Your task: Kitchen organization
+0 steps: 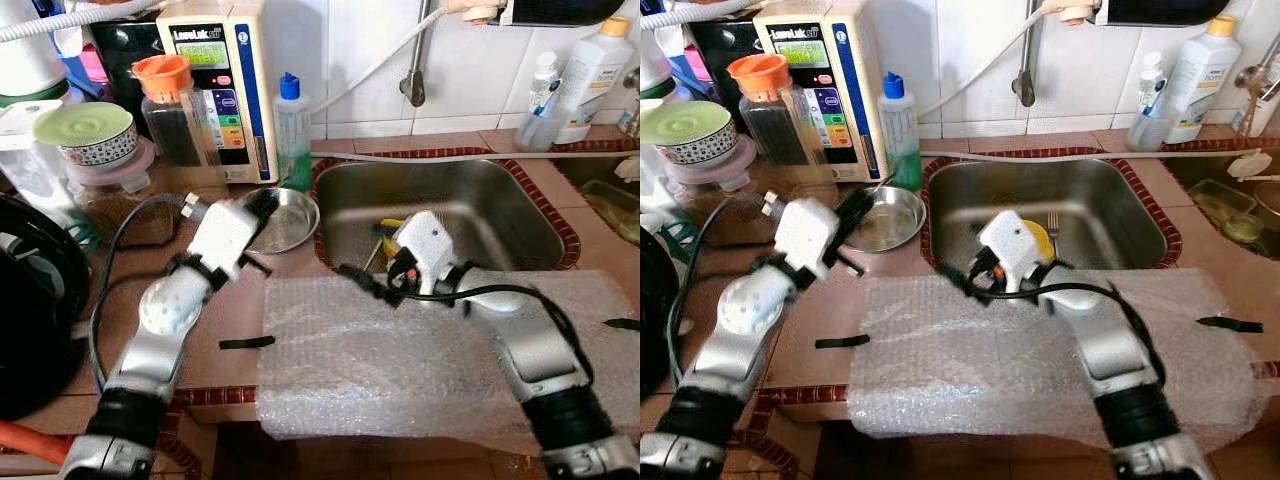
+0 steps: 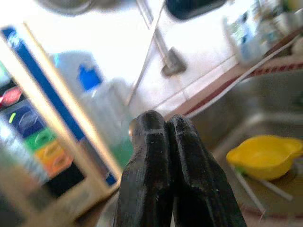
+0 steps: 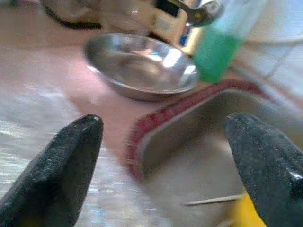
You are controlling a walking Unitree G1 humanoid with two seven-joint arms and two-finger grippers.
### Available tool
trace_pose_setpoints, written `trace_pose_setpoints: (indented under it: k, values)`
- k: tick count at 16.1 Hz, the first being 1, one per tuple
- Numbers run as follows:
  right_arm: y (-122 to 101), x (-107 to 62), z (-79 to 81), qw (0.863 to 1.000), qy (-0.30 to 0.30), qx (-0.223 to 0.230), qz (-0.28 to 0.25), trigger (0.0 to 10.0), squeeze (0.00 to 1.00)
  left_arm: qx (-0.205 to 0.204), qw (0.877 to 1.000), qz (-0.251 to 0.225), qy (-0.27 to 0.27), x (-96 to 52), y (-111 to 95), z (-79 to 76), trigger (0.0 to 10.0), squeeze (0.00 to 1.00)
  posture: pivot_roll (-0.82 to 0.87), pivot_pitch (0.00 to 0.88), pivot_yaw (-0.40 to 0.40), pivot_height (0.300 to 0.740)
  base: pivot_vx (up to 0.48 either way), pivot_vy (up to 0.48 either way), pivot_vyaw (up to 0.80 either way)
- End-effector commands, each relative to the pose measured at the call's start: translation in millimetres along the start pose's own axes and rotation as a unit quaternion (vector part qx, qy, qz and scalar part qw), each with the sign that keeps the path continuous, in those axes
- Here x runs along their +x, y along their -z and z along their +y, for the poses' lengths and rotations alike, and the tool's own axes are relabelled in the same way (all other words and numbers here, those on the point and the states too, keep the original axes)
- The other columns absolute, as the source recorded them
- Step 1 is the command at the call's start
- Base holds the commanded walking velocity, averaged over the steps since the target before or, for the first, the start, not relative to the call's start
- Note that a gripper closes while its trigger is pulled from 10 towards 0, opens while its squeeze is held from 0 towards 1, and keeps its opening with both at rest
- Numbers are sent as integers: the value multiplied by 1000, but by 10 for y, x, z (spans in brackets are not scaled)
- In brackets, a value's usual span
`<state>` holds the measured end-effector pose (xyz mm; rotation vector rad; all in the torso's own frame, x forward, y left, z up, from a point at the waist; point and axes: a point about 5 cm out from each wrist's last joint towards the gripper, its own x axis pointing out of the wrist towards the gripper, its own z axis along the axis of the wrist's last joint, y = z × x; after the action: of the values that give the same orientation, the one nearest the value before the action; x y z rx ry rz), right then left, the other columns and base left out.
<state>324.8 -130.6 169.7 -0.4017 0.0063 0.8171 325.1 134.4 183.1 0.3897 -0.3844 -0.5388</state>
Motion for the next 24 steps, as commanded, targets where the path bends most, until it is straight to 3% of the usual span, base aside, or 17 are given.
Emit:
trace_pose_setpoints:
  k: [1, 4, 9, 11, 16, 24]
  values:
    - [-52, 14, -42, 999, 10, -33, -7, 10000, 0, 9, 1000, -9, 22, 44, -88, -9, 0, 0, -235, 32, 64, 740, 0, 0, 0]
    - [-119, -15, -195, 993, 59, -103, -18, 10000, 0, 16, 996, -12, 87, 91, -197, -138, 0, 0, -235, 34, 64, 740, 0, 0, 0]
    - [-113, -1, -257, 987, 73, -140, -21, 10000, 0, 2, 992, -12, 125, 89, -236, -250, 0, 0, -232, 37, 64, 740, 0, 0, 0]
    - [-130, 39, -252, 982, 70, -176, -25, 10000, 0, -5, 988, -14, 156, 76, -279, -348, 0, 0, -231, 37, 64, 740, 0, 0, 0]
    - [-150, 115, -277, 979, 66, -190, -29, 10000, 0, -8, 985, -14, 174, 65, -310, -400, 0, 0, -227, 39, 66, 740, 0, 0, 0]
    - [-213, 562, -130, 982, 51, -180, -27, 10000, 0, -16, 983, -19, 183, 65, -350, -456, 0, 0, -218, 28, 61, 740, 0, 0, 0]
